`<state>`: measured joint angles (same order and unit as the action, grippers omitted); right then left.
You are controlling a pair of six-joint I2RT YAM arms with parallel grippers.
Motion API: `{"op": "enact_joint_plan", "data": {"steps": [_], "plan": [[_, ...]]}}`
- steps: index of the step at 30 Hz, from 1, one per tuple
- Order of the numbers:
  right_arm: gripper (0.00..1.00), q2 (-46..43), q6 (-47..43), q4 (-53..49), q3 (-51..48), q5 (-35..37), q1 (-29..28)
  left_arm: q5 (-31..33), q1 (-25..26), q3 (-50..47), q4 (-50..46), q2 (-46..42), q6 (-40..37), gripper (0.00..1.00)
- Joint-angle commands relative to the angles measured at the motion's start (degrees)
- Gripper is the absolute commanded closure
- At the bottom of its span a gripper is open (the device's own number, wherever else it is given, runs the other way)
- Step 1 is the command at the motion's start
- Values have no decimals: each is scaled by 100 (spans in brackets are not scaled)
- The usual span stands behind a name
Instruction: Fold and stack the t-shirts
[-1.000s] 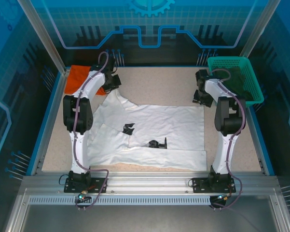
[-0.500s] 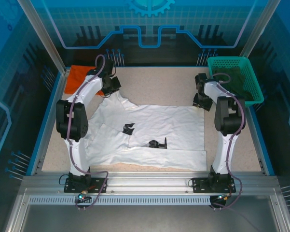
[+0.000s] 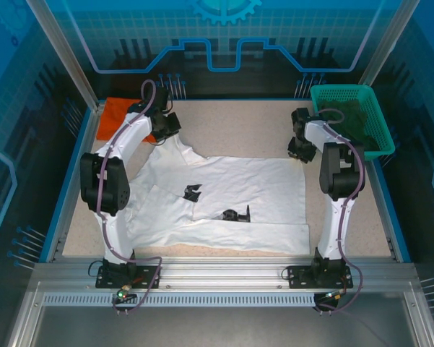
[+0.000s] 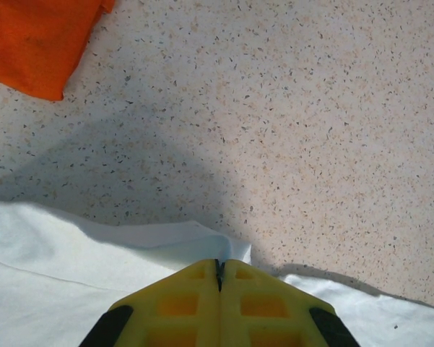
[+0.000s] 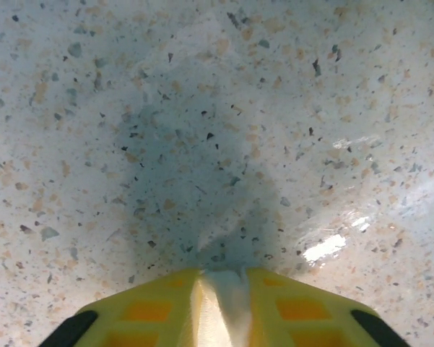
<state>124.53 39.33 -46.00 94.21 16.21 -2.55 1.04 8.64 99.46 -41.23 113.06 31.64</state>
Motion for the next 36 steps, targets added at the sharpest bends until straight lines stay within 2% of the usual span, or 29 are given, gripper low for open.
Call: {"op": "enact_joint_plan", "data": {"steps": [1, 6, 12, 23, 28, 36], "plan": [[80, 121, -19, 68, -86, -90, 165, -94, 32, -90, -29, -278, 133, 100], [88, -161, -276, 373, -284, -199, 124, -181, -16, -131, -96, -343, 353, 100], [94, -851, -746, 1090, -824, -717, 43, -556, -249, -396, -31, -491, 752, 100], [100, -2449, -1713, 2202, -2208, -1542, -4, -859, -363, -606, 130, -794, 745, 100], [100, -2830, -1906, 2038, -2455, -2003, 79, -999, -449, -1052, 146, -1301, 941, 100], [100, -3829, -1964, 2197, -3417, -2922, 492, -1192, -880, -2474, 116, -2688, 1454, 100]]}}
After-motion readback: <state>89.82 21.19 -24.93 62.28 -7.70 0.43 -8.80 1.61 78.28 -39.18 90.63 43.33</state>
